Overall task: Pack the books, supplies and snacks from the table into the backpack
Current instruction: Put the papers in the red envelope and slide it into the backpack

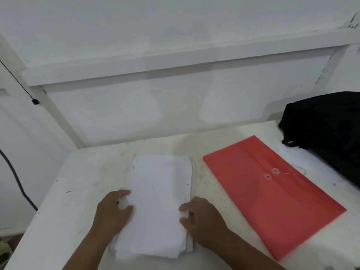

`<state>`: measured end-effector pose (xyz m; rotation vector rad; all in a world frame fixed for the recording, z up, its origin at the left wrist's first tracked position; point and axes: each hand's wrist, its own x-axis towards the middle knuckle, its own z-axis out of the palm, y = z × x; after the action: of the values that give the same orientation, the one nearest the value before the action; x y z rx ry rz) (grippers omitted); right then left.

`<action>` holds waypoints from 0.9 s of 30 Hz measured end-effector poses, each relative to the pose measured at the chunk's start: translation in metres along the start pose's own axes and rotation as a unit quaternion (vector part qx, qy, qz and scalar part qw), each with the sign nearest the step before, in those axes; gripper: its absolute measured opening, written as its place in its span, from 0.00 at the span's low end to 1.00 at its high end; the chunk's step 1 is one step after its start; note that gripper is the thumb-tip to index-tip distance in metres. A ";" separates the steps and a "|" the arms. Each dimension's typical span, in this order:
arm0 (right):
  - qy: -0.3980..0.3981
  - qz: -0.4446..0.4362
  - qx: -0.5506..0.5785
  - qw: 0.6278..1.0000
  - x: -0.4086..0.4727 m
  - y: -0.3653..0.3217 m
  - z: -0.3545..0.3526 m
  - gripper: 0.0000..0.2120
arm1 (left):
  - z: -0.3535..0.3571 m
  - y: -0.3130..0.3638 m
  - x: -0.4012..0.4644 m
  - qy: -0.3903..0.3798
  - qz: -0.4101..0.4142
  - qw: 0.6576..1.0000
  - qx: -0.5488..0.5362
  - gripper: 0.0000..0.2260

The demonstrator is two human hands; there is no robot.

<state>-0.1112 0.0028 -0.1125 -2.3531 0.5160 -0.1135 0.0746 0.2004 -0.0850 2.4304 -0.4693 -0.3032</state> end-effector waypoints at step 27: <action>0.157 0.189 -0.440 0.864 -0.052 0.246 -0.343 0.35 | 0.293 0.376 -0.021 -0.115 0.265 0.955 0.061 0.22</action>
<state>-0.3175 -0.3579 -0.0192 -3.0560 1.4279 -0.0870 -0.1363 -0.2277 -0.0719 2.2815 -1.2439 -0.3301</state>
